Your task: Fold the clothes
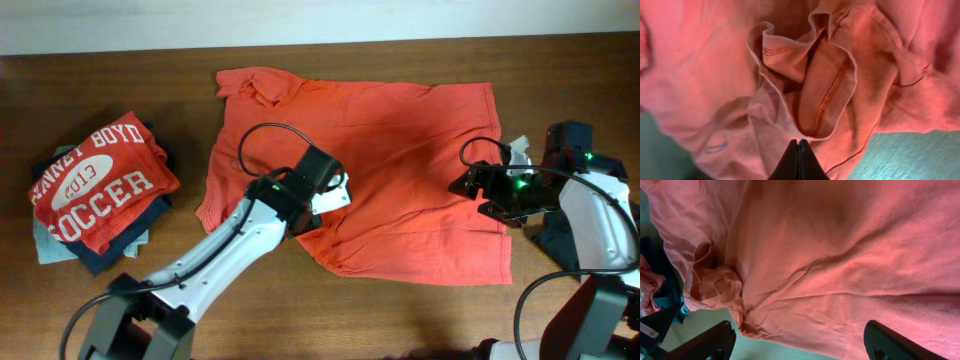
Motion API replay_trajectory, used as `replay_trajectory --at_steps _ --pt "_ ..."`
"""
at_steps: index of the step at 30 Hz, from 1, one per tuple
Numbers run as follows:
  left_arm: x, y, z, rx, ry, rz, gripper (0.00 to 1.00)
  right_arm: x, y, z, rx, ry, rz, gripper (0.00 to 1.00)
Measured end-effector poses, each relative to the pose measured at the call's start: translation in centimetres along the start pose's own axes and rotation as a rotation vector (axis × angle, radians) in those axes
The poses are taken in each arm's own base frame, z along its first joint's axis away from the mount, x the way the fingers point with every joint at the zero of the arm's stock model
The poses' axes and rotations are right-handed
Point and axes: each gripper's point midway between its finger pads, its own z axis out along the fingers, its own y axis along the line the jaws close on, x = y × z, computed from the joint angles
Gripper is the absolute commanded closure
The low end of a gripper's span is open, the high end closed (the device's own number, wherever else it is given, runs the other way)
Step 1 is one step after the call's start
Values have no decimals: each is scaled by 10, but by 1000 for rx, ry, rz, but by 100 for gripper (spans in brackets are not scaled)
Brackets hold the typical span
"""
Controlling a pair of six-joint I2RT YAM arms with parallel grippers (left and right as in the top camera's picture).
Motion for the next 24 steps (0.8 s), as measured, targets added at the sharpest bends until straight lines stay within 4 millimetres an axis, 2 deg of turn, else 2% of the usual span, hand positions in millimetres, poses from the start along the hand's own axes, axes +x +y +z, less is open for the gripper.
replay_trajectory --at_steps 4,10,15,20,24 --pt "0 -5 1 59 -22 -48 99 0 0 0 0 0 -1 13" --pt "16 -28 8 166 46 -51 99 0 0 0 0 0 0 12" --pt "14 -38 18 217 47 -56 99 0 0 0 0 -1 0 12" --pt "0 -40 49 220 16 -55 99 -1 0 0 -1 -3 -2 12" --pt "-20 -26 78 145 -46 -59 99 -1 0 0 0 -3 -2 12"
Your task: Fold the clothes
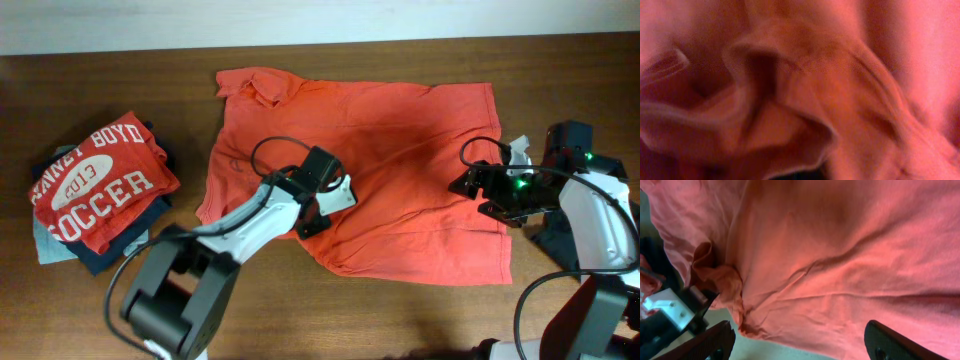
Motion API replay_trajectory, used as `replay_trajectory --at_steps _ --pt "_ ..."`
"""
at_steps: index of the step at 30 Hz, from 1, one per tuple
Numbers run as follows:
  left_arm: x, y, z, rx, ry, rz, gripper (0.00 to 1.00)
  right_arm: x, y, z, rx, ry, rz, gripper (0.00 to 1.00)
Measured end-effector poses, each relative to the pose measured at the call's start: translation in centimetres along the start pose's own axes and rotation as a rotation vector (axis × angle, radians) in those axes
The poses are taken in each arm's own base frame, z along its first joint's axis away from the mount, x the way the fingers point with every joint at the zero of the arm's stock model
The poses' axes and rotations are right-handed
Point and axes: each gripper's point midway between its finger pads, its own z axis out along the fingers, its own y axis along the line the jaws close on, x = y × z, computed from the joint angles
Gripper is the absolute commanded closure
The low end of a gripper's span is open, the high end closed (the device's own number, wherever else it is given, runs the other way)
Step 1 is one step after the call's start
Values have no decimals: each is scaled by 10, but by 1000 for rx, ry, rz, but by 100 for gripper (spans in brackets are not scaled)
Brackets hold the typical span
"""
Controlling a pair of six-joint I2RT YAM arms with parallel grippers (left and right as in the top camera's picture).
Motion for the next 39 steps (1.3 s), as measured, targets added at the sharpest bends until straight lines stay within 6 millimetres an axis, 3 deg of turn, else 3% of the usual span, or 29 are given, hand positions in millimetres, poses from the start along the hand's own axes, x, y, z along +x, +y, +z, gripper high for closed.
replay_trajectory --at_steps 3,10,12,13,16,19,22,23,25,27,32,39 --pt "-15 20 1 -91 -50 -9 100 1 0 0 0 3 2 12" --pt "-45 53 -19 -200 -119 -25 99 2 0 0 0 7 4 12" --pt "-57 65 -26 -239 -154 -34 92 2 0 0 1 7 5 12" --pt "-60 71 -30 -260 -165 -38 77 2 0 0 1 7 5 12" --pt "-63 94 -42 -356 -155 -61 67 2 0 0 1 7 5 12" --pt "-52 107 -55 -403 -65 -67 65 2 0 0 0 8 6 13" --pt "-33 101 -66 -357 54 -62 65 2 0 0 1 9 6 13" --pt "-25 95 -69 -323 91 -61 67 2 0 0 1 9 7 13" --pt "-13 79 -71 -244 143 -60 82 2 0 0 1 9 7 12" --pt "-4 59 -68 -139 166 -58 86 2 0 0 1 8 7 12" --pt "-14 33 -44 -30 65 -80 89 1 0 0 1 6 4 12" --pt "-34 54 -9 -135 -64 -105 87 3 0 0 1 10 8 12"
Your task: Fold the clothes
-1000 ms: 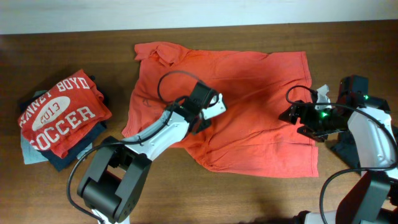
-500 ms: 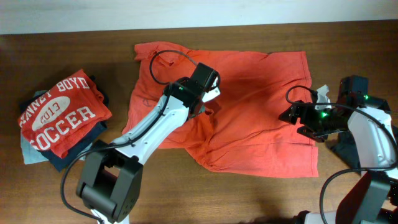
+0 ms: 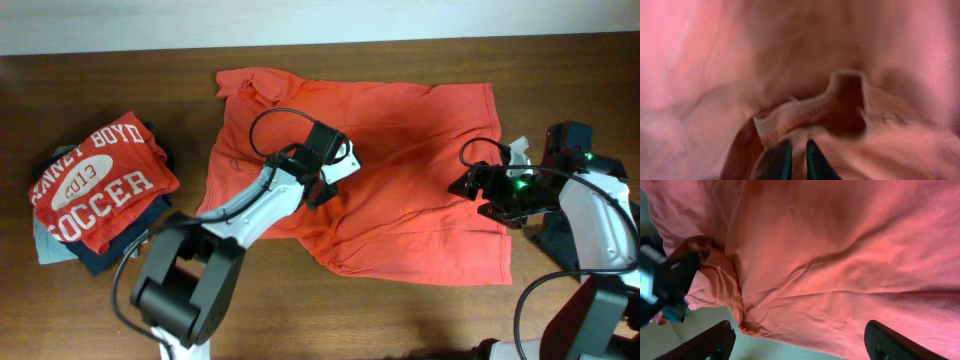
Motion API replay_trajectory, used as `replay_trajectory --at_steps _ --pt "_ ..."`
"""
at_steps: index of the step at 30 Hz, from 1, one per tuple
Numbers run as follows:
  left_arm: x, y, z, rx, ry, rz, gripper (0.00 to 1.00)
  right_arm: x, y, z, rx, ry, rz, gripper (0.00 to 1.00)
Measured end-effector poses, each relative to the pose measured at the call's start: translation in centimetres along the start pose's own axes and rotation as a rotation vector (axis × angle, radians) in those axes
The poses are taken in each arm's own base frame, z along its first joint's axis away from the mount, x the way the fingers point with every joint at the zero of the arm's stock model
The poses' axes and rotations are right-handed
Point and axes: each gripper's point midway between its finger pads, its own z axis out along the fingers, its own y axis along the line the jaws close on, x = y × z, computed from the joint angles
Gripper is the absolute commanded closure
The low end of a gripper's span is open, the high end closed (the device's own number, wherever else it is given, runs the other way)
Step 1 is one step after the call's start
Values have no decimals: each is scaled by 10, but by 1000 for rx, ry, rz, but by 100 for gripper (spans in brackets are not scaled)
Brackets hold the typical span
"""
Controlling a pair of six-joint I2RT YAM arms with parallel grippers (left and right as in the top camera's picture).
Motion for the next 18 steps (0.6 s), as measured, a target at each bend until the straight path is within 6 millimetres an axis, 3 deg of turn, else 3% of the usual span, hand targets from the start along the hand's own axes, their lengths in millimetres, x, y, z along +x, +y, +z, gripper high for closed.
replay_trajectory --at_steps 2,5,10,14,18 --pt "2 7 13 -18 -5 -17 83 0 0 0 0 1 1 12" --pt "10 22 27 -41 0 -55 64 1 0 0 0 3 2 13" --pt "30 46 21 -82 88 -98 36 2 0 0 1 9 6 13" --pt "21 66 -15 -112 124 -134 16 3 0 0 1 11 7 13" --pt "0 91 -82 -162 76 -187 18 3 0 0 1 11 8 13"
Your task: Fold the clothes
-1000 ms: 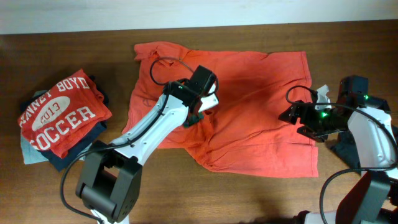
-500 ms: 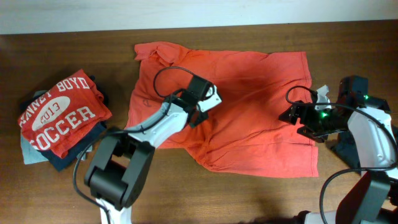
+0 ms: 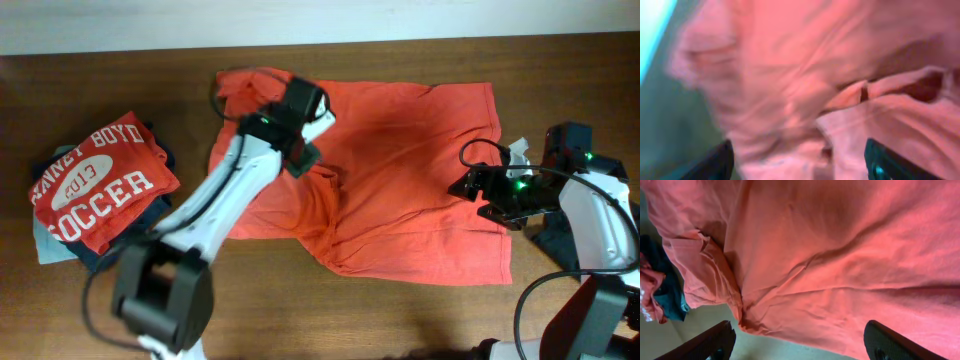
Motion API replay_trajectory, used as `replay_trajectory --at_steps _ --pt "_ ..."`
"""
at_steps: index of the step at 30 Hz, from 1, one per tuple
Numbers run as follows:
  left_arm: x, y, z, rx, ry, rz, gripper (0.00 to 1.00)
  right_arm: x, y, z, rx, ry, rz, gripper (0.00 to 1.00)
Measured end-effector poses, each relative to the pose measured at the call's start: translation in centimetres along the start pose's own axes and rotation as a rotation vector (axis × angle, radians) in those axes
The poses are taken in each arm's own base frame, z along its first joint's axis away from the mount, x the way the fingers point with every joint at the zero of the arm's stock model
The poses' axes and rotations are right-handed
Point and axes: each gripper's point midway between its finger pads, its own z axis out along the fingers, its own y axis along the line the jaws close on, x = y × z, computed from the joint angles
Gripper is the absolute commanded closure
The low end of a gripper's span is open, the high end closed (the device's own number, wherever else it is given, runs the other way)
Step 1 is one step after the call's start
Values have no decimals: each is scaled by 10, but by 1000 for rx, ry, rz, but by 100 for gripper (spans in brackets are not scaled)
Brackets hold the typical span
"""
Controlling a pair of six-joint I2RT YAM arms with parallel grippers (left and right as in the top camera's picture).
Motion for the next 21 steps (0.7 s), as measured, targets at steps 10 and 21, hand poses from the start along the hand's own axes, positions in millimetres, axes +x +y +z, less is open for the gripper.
replay_trajectory --at_steps 10,21 --pt "62 3 -64 104 182 -129 29 2 -12 0 71 5 7 10" --pt "134 14 -22 334 286 -585 26 11 -23 -2 133 38 30 9"
